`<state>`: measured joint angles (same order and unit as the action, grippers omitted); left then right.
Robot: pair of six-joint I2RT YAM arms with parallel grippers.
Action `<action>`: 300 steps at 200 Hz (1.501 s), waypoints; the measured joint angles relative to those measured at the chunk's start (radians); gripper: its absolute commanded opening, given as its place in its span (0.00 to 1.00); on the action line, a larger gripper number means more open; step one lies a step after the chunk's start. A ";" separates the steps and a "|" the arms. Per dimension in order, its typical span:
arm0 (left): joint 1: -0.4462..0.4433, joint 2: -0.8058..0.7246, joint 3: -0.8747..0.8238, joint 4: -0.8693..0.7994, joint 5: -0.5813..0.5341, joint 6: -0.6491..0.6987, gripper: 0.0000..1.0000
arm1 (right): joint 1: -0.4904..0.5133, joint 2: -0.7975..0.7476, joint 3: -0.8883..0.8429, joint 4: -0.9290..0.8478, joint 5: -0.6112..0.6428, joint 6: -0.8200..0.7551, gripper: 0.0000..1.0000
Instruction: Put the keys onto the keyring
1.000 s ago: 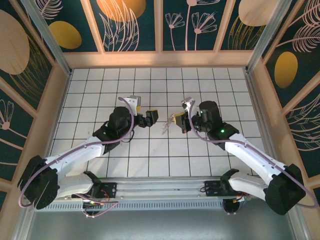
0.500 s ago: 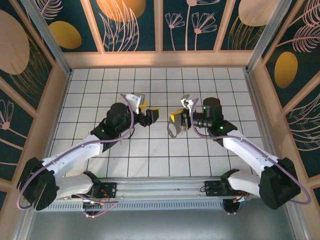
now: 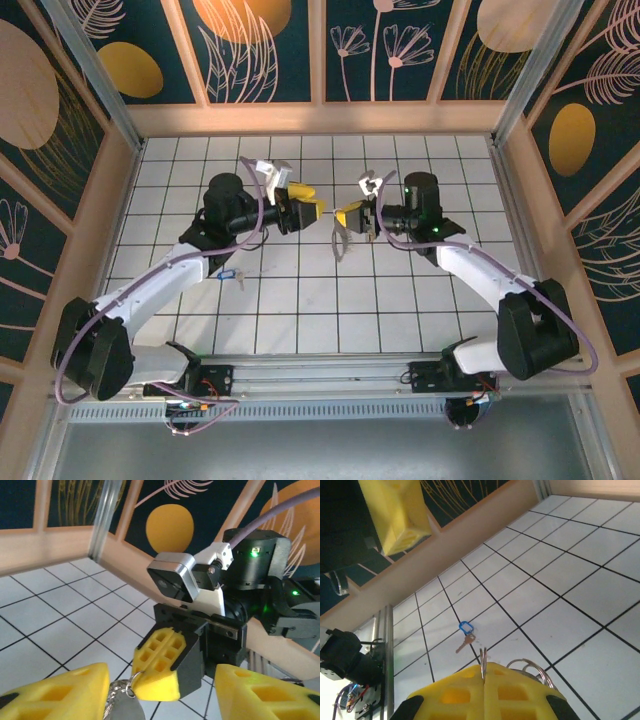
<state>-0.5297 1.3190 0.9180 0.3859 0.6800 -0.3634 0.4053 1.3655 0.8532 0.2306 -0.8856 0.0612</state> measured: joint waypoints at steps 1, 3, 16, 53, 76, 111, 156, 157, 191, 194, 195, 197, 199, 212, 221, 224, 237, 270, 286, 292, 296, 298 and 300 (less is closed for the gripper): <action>0.001 0.001 0.001 0.001 0.003 -0.001 0.53 | 0.000 0.000 0.001 0.000 -0.001 0.000 0.00; 0.002 0.004 0.002 0.003 0.008 0.000 0.53 | -0.001 0.002 0.005 0.000 -0.004 0.000 0.00; 0.011 0.024 0.009 0.013 0.042 -0.007 0.48 | -0.006 0.006 0.018 0.007 -0.013 0.000 0.00; 0.019 0.093 0.025 0.047 0.140 -0.029 0.33 | -0.030 0.006 0.023 0.048 -0.058 0.041 0.00; 0.019 0.124 0.040 0.077 0.182 -0.044 0.26 | -0.033 0.006 0.023 0.072 -0.085 0.061 0.00; 0.019 0.148 0.055 0.148 0.233 -0.068 0.24 | -0.033 0.006 0.023 0.081 -0.122 0.079 0.00; 0.019 0.176 0.060 0.192 0.272 -0.087 0.25 | -0.033 0.005 0.023 0.081 -0.167 0.083 0.00; 0.019 0.176 0.060 0.193 0.274 -0.087 0.25 | -0.033 0.005 0.023 0.081 -0.168 0.083 0.00; 0.019 0.185 0.065 0.207 0.298 -0.093 0.25 | -0.033 -0.002 0.023 0.082 -0.190 0.091 0.00; 0.019 0.187 0.066 0.209 0.301 -0.094 0.26 | -0.033 -0.003 0.023 0.083 -0.190 0.091 0.00; 0.019 0.188 0.066 0.209 0.302 -0.094 0.26 | -0.033 -0.003 0.023 0.084 -0.191 0.093 0.00; 0.019 0.190 0.068 0.210 0.304 -0.094 0.26 | -0.033 -0.003 0.023 0.084 -0.192 0.095 0.00; 0.019 0.190 0.068 0.210 0.306 -0.095 0.26 | -0.033 -0.004 0.023 0.084 -0.193 0.094 0.00; 0.019 0.200 0.072 0.214 0.312 -0.095 0.28 | -0.033 -0.006 0.023 0.089 -0.197 0.099 0.00; 0.019 0.207 0.074 0.216 0.316 -0.095 0.29 | -0.033 -0.006 0.023 0.089 -0.198 0.102 0.00; 0.019 0.209 0.074 0.216 0.316 -0.095 0.29 | -0.033 -0.006 0.023 0.089 -0.199 0.102 0.00; 0.019 0.219 0.074 0.216 0.319 -0.095 0.30 | -0.033 -0.007 0.023 0.089 -0.204 0.103 0.00; 0.019 0.240 0.076 0.216 0.330 -0.095 0.33 | -0.033 -0.010 0.023 0.098 -0.209 0.103 0.00; 0.019 0.244 0.079 0.216 0.333 -0.095 0.34 | -0.033 -0.011 0.023 0.103 -0.209 0.103 0.00; 0.019 0.245 0.080 0.216 0.334 -0.095 0.35 | -0.033 -0.011 0.023 0.104 -0.209 0.103 0.00; 0.019 0.246 0.081 0.216 0.335 -0.095 0.35 | -0.033 -0.011 0.023 0.104 -0.209 0.103 0.00; 0.019 0.246 0.081 0.217 0.335 -0.095 0.35 | -0.033 -0.011 0.023 0.104 -0.209 0.103 0.00; 0.019 0.246 0.082 0.217 0.335 -0.096 0.35 | -0.033 -0.011 0.023 0.104 -0.209 0.103 0.00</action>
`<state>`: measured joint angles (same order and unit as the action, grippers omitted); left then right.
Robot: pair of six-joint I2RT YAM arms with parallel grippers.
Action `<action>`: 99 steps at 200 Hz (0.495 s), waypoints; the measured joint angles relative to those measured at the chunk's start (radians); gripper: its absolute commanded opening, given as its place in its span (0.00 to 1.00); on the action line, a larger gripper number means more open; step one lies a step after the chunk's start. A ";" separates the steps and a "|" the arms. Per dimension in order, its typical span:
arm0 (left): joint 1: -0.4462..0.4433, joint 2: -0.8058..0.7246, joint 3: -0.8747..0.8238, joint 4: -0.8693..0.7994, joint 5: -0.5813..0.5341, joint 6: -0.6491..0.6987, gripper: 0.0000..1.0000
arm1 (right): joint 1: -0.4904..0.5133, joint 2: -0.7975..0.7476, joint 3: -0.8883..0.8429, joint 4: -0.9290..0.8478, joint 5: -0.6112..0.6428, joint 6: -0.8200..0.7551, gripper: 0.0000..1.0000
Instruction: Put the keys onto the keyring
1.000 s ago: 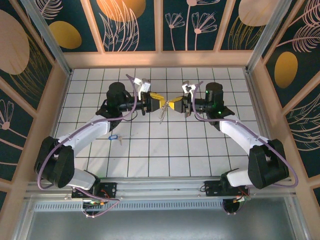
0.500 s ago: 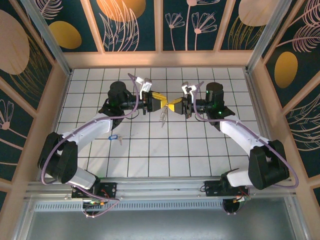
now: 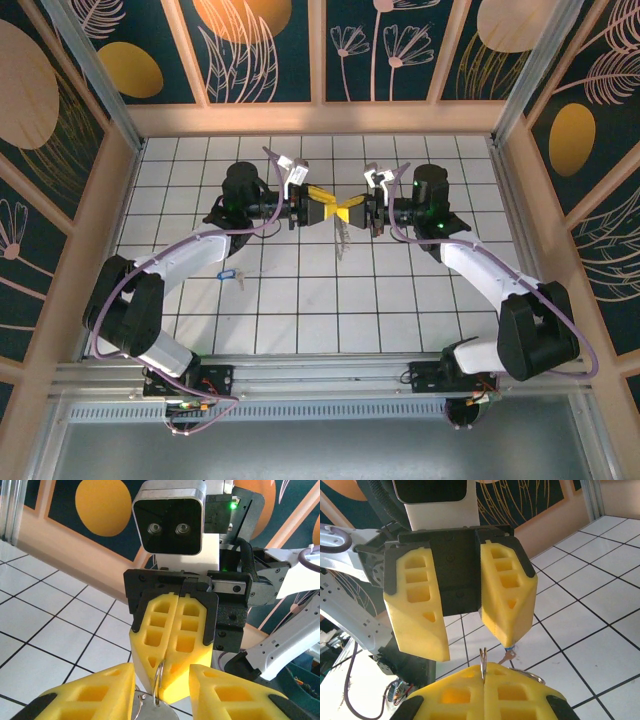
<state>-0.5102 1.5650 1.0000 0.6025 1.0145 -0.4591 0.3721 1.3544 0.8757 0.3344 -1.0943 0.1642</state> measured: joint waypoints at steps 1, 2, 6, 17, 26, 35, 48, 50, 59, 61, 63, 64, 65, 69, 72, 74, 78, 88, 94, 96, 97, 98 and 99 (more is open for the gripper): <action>0.000 0.000 0.000 0.000 0.000 -0.001 0.35 | 0.000 0.000 0.000 0.000 0.000 0.000 0.00; 0.000 0.000 0.000 0.000 0.000 -0.001 0.35 | 0.000 0.000 0.000 0.000 0.000 0.000 0.00; 0.000 0.001 0.000 0.000 0.001 -0.002 0.36 | 0.000 0.000 0.000 0.000 0.000 0.000 0.00; 0.000 0.002 0.001 0.000 0.003 -0.004 0.39 | 0.000 0.000 0.000 0.000 0.000 0.000 0.00; 0.000 0.002 0.001 0.000 0.005 -0.008 0.40 | 0.000 0.000 0.000 0.001 0.000 0.000 0.00; 0.000 0.002 0.001 0.000 0.008 -0.009 0.41 | 0.000 0.000 0.000 0.001 0.000 0.000 0.00; 0.000 0.002 0.001 0.000 0.011 -0.010 0.42 | 0.000 0.000 0.000 0.003 0.000 0.000 0.00; 0.000 0.002 0.001 0.000 0.011 -0.010 0.42 | 0.000 0.000 0.000 0.003 0.000 0.000 0.00; 0.000 0.002 0.001 0.000 0.013 -0.010 0.42 | 0.000 0.000 0.000 0.005 0.000 0.002 0.00; 0.000 0.002 0.001 0.000 0.014 -0.010 0.42 | 0.000 0.000 0.000 0.006 0.000 0.002 0.00; 0.000 0.002 0.001 0.000 0.015 -0.010 0.42 | 0.000 0.000 0.000 0.006 0.000 0.002 0.00; 0.000 0.002 0.001 0.000 0.016 -0.010 0.42 | 0.000 0.000 0.000 0.007 0.000 0.003 0.00; 0.000 0.002 0.001 0.000 0.016 -0.010 0.42 | 0.000 0.000 0.000 0.007 0.000 0.003 0.00; 0.000 0.003 0.001 0.000 0.018 -0.010 0.42 | 0.000 0.000 0.001 0.007 0.000 0.003 0.00; 0.000 0.003 0.001 0.000 0.019 -0.010 0.42 | 0.000 0.000 0.001 0.007 0.000 0.003 0.00; 0.000 0.004 0.001 0.000 0.020 -0.010 0.42 | 0.000 0.000 0.001 0.008 0.000 0.003 0.00; 0.000 0.005 0.001 0.001 0.022 -0.010 0.42 | 0.000 0.000 0.001 0.007 0.000 0.003 0.00; 0.000 0.009 0.001 0.001 0.024 -0.010 0.41 | 0.000 0.000 0.001 0.008 0.000 0.003 0.00; 0.000 0.011 0.001 0.000 0.025 -0.010 0.41 | 0.000 0.000 0.001 0.008 0.000 0.003 0.00; 0.000 0.012 0.001 0.000 0.025 -0.010 0.40 | 0.000 0.000 0.001 0.008 0.000 0.003 0.00; 0.000 0.013 0.001 0.000 0.026 -0.010 0.40 | 0.000 0.000 0.001 0.008 0.000 0.003 0.00; 0.000 0.013 0.001 0.000 0.026 -0.010 0.40 | 0.000 0.000 0.001 0.008 0.000 0.003 0.00; 0.000 0.013 0.001 0.000 0.026 -0.010 0.40 | 0.000 0.000 0.001 0.008 0.000 0.003 0.00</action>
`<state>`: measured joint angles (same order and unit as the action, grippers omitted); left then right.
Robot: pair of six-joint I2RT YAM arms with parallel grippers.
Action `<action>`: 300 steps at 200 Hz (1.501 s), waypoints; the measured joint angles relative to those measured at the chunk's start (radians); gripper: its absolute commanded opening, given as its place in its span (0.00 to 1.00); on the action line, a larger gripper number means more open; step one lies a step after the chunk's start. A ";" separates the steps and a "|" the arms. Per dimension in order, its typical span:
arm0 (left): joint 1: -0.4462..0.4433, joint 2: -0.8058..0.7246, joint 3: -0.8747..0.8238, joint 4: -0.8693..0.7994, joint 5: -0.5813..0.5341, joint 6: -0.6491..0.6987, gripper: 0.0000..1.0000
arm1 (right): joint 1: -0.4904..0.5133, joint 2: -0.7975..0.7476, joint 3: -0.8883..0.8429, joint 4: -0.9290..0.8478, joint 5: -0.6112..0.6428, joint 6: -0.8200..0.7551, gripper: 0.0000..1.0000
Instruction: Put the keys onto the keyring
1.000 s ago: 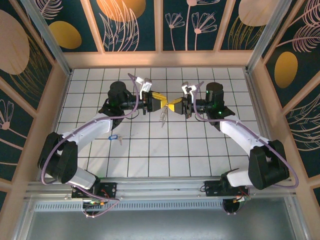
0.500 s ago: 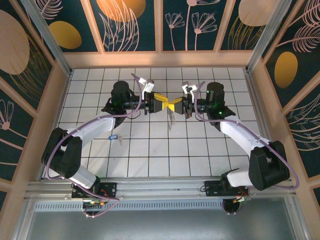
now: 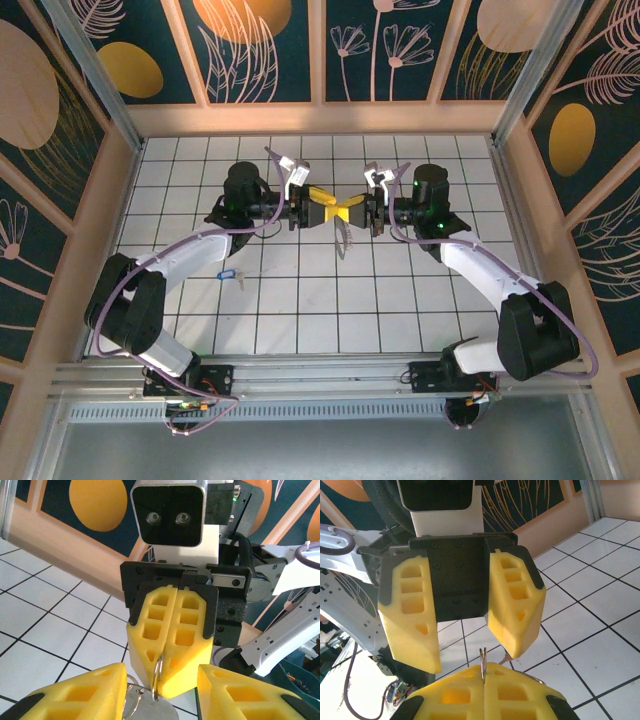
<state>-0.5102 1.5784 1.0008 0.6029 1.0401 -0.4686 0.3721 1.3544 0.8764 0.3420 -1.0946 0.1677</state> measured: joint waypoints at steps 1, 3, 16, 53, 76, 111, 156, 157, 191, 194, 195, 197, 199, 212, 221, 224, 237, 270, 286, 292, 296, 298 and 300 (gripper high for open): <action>0.000 0.000 0.000 0.000 0.000 0.000 0.40 | 0.000 0.000 0.000 0.000 0.000 0.000 0.00; 0.000 0.001 0.000 0.000 0.000 0.000 0.39 | 0.000 0.000 0.000 0.000 0.000 0.001 0.00; 0.000 0.005 0.000 -0.001 0.000 0.001 0.37 | 0.000 0.000 0.000 0.000 -0.002 0.003 0.00; 0.000 0.006 0.000 -0.001 -0.003 0.012 0.30 | 0.000 0.000 0.001 0.000 -0.007 0.003 0.00; 0.000 0.006 0.000 -0.001 -0.003 0.019 0.22 | 0.000 0.000 0.005 0.000 -0.007 0.005 0.00; -0.002 0.006 0.003 -0.002 0.001 0.027 0.13 | -0.003 0.000 0.005 0.000 -0.006 0.019 0.00; -0.004 0.006 0.013 -0.025 -0.008 0.058 0.00 | -0.009 0.003 0.008 0.002 -0.007 0.034 0.00; -0.004 0.006 0.013 -0.025 -0.008 0.059 0.00 | -0.009 0.003 0.008 0.002 -0.007 0.033 0.00; -0.012 0.003 0.023 -0.043 -0.066 0.080 0.00 | -0.013 0.008 0.017 0.003 0.011 0.050 0.00; -0.012 0.003 0.023 -0.043 -0.071 0.082 0.00 | -0.013 0.008 0.017 0.003 0.014 0.051 0.00; -0.012 0.003 0.023 -0.044 -0.072 0.082 0.00 | -0.013 0.008 0.018 0.003 0.014 0.052 0.02; -0.013 0.002 0.023 -0.044 -0.074 0.082 0.00 | -0.013 0.008 0.018 0.003 0.017 0.052 0.04; -0.013 0.002 0.023 -0.044 -0.078 0.083 0.00 | -0.013 0.008 0.019 0.003 0.018 0.052 0.07; -0.014 0.000 0.023 -0.045 -0.092 0.084 0.00 | -0.013 0.008 0.019 0.002 0.029 0.059 0.18; -0.016 -0.001 0.023 -0.045 -0.100 0.084 0.00 | -0.014 0.008 0.020 0.000 0.044 0.060 0.28; -0.018 -0.002 0.023 -0.045 -0.101 0.084 0.00 | -0.014 0.008 0.020 0.001 0.049 0.057 0.31; -0.019 -0.006 0.023 -0.046 -0.119 0.084 0.00 | -0.021 0.008 0.020 0.001 0.061 0.063 0.40; -0.020 -0.006 0.024 -0.059 -0.177 0.084 0.00 | -0.027 -0.021 0.020 0.019 0.061 0.074 0.52; -0.020 -0.006 0.023 -0.062 -0.187 0.084 0.00 | -0.046 -0.050 0.011 0.035 0.063 0.085 0.55; -0.020 -0.006 0.023 -0.063 -0.189 0.084 0.00 | -0.053 -0.063 0.004 0.040 0.065 0.088 0.55; -0.020 -0.006 0.024 -0.065 -0.189 0.084 0.00 | -0.060 -0.072 -0.001 0.045 0.066 0.091 0.56; -0.020 -0.006 0.023 -0.065 -0.189 0.084 0.00 | -0.062 -0.077 -0.003 0.047 0.067 0.093 0.56; -0.020 -0.006 0.023 -0.065 -0.189 0.085 0.00 | -0.066 -0.081 -0.005 0.048 0.068 0.095 0.56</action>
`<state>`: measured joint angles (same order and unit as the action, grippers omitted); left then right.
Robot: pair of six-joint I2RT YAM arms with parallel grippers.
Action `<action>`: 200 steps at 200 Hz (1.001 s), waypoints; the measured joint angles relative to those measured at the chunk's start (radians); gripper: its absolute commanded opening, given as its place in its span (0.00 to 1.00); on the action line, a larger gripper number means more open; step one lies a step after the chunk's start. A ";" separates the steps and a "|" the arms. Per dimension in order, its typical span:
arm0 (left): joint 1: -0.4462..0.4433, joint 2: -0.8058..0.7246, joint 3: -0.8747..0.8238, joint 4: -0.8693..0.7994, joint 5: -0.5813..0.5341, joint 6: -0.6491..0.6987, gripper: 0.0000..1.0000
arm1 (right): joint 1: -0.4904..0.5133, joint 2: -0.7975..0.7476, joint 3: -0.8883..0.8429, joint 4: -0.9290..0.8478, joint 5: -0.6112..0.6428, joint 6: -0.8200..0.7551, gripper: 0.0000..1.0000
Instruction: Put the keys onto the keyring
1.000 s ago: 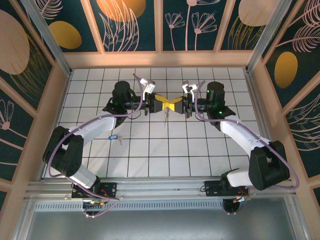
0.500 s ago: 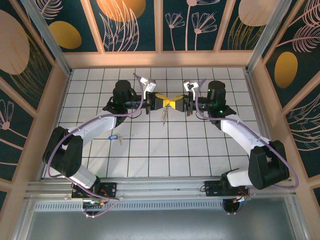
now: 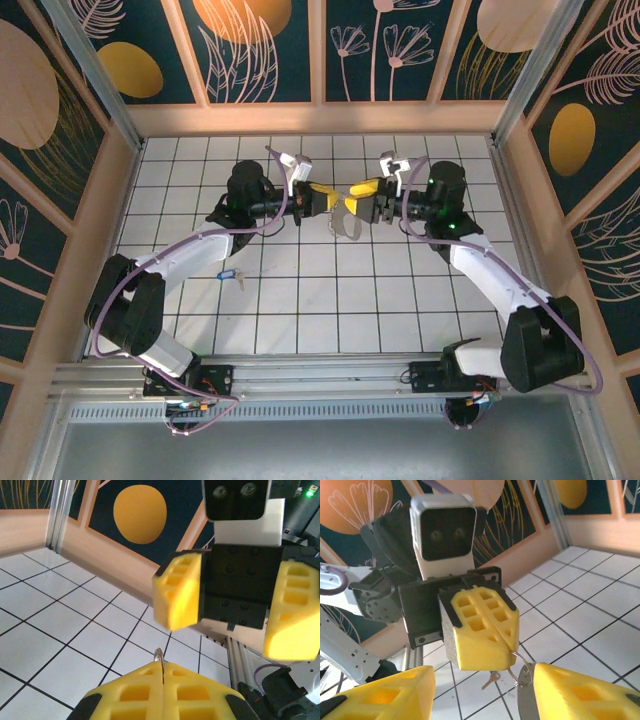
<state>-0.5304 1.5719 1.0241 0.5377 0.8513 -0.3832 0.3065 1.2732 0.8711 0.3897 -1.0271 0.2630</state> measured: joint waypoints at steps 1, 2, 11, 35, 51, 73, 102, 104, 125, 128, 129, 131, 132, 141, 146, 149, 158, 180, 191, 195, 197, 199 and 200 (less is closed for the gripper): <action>0.000 0.000 0.000 0.000 0.000 0.000 0.00 | -0.001 -0.002 -0.001 0.000 0.001 0.000 0.56; 0.000 0.000 0.000 0.000 0.000 0.001 0.00 | -0.003 -0.004 -0.003 0.002 0.002 0.000 0.56; 0.000 0.000 0.000 -0.002 0.000 0.006 0.00 | -0.012 -0.019 -0.013 0.009 0.006 0.006 0.56; 0.000 0.000 0.000 -0.021 0.004 0.026 0.00 | -0.027 -0.042 -0.030 0.019 0.009 0.008 0.56; 0.000 0.000 0.000 -0.035 0.010 0.040 0.00 | -0.028 -0.042 -0.034 0.019 0.009 0.008 0.56; 0.000 0.000 0.001 -0.049 0.032 0.052 0.00 | -0.028 -0.042 -0.039 0.018 0.008 0.006 0.56; 0.000 0.000 0.006 -0.060 0.069 0.066 0.00 | -0.028 -0.034 -0.043 0.022 -0.003 0.006 0.55; 0.000 0.000 0.007 -0.062 0.071 0.066 0.00 | -0.028 -0.033 -0.043 0.022 -0.004 0.006 0.54; 0.000 0.000 0.018 -0.076 0.096 0.072 0.00 | -0.028 -0.013 -0.043 0.029 -0.026 0.006 0.53; 0.000 0.000 0.020 -0.077 0.099 0.074 0.00 | -0.028 -0.010 -0.043 0.030 -0.029 0.006 0.53; 0.000 0.000 0.020 -0.078 0.100 0.074 0.00 | -0.028 -0.009 -0.043 0.031 -0.030 0.006 0.53; 0.000 0.000 0.021 -0.079 0.103 0.075 0.00 | -0.028 -0.006 -0.043 0.031 -0.031 0.006 0.53; 0.000 0.000 0.022 -0.079 0.104 0.076 0.00 | -0.028 -0.005 -0.043 0.031 -0.031 0.006 0.53; 0.000 0.000 0.026 -0.079 0.114 0.077 0.00 | -0.025 0.005 -0.043 0.032 -0.039 0.006 0.52; 0.000 0.000 0.029 -0.082 0.118 0.079 0.00 | -0.024 0.011 -0.043 0.032 -0.041 0.006 0.52; 0.000 0.000 0.030 -0.084 0.121 0.080 0.00 | -0.022 0.014 -0.043 0.033 -0.042 0.006 0.52; 0.000 0.000 0.035 -0.091 0.130 0.084 0.00 | -0.016 0.023 -0.043 0.033 -0.046 0.006 0.50; 0.000 0.000 0.043 -0.105 0.141 0.093 0.00 | -0.003 0.039 -0.043 0.033 -0.051 0.005 0.44; 0.000 0.000 0.045 -0.113 0.145 0.097 0.00 | 0.003 0.043 -0.043 0.033 -0.053 0.005 0.39; 0.000 0.000 0.046 -0.117 0.146 0.099 0.00 | 0.004 0.044 -0.043 0.034 -0.055 0.003 0.37; 0.000 0.000 0.046 -0.119 0.146 0.100 0.00 | 0.005 0.045 -0.043 0.033 -0.056 0.005 0.36; 0.000 0.000 0.047 -0.121 0.147 0.101 0.00 | 0.005 0.045 -0.043 0.033 -0.056 0.004 0.35; 0.000 0.000 0.047 -0.121 0.147 0.102 0.00 | 0.005 0.045 -0.043 0.034 -0.056 0.003 0.35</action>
<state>-0.5304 1.5719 1.0714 0.4164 0.9985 -0.2813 0.3119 1.3186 0.8280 0.4232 -1.0828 0.2661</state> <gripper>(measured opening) 0.044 0.402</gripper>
